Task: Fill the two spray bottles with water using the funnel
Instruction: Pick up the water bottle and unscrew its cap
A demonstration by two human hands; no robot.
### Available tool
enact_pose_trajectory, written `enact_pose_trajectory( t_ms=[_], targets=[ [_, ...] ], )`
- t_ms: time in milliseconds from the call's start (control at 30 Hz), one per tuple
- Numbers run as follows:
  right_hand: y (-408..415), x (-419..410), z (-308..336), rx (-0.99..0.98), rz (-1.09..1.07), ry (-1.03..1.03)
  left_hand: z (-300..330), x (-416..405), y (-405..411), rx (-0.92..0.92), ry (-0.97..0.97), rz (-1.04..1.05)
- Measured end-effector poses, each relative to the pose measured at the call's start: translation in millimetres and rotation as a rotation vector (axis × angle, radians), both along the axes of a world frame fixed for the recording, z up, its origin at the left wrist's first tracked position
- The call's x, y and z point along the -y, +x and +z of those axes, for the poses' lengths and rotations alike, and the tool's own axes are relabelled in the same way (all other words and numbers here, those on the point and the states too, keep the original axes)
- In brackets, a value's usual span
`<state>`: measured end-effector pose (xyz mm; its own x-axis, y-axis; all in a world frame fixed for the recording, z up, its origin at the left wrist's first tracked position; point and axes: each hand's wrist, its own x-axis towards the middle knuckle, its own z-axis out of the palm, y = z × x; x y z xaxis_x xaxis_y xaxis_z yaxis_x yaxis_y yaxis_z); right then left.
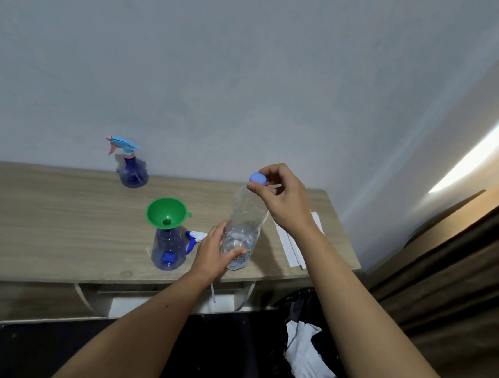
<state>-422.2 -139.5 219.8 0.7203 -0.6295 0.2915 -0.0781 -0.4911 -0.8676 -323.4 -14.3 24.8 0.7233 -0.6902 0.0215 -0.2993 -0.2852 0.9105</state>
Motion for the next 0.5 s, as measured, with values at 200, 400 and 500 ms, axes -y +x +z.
enact_pose_trajectory(
  t_ms=[200, 400, 500],
  targets=[
    [-8.5, 7.5, 6.7, -0.106, 0.135, -0.089, 9.7, 0.2, -2.2, -0.013, 0.038, -0.001],
    [-0.3, 10.0, 11.1, -0.1, 0.022, -0.05, 7.3, 1.3, -1.6, -0.003, 0.044, 0.015],
    [-2.2, 15.5, 4.6, -0.058, 0.023, -0.074, 10.4, 1.9, -5.8, 0.006, 0.048, 0.017]
  ],
)
